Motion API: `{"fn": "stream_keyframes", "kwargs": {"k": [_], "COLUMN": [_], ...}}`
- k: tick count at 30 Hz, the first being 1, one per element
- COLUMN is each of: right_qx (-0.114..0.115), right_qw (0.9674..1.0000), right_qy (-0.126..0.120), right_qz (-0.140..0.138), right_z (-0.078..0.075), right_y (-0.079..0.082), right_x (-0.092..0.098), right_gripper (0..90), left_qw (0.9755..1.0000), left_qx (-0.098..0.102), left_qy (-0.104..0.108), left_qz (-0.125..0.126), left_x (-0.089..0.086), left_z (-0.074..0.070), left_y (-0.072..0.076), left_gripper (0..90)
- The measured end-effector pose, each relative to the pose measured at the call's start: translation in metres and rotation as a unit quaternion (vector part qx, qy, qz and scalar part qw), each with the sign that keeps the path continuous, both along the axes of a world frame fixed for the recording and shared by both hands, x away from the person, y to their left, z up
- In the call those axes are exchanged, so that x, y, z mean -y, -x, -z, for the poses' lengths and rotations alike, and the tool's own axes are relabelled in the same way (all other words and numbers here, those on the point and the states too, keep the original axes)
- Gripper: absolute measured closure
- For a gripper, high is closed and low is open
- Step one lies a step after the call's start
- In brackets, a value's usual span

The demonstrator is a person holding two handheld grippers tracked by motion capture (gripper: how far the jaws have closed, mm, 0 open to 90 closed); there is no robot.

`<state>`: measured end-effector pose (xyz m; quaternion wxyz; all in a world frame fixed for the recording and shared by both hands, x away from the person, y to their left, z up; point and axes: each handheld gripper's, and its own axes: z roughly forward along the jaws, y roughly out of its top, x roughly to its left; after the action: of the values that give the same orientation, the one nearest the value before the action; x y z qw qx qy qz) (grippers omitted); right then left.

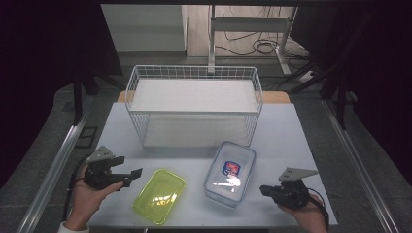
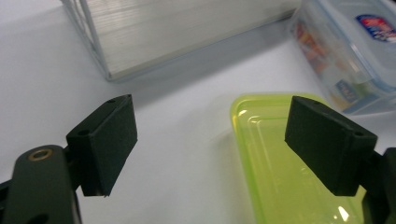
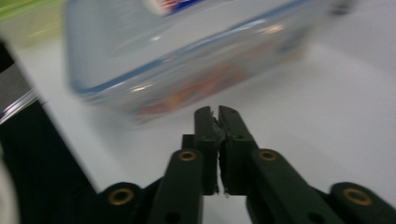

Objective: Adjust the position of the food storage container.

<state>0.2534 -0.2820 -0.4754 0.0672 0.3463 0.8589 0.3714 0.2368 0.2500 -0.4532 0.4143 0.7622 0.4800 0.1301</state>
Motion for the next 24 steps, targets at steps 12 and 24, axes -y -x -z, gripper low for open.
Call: {"fn": "stream_keyframes", "kwargs": {"k": [12,24], "right_qx": [-0.015,-0.018], "right_qw": [0.9921,0.9888], "right_qy": [0.053,0.05], "right_qz": [-0.113,-0.14], "right_z": [0.015,0.017], "right_y": [0.021,0.019], "right_x": [-0.06,-0.09], "right_gripper": [89.0,89.0], "left_qw": [0.9999,0.9997], "left_qx": [-0.005,-0.006], "left_qy": [-0.012,-0.023], "left_qz": [0.004,0.004], "left_x": [0.004,0.006], "left_z": [0.005,0.006], "left_y": [-0.001,0.002], "left_gripper": [16.3,15.9]}}
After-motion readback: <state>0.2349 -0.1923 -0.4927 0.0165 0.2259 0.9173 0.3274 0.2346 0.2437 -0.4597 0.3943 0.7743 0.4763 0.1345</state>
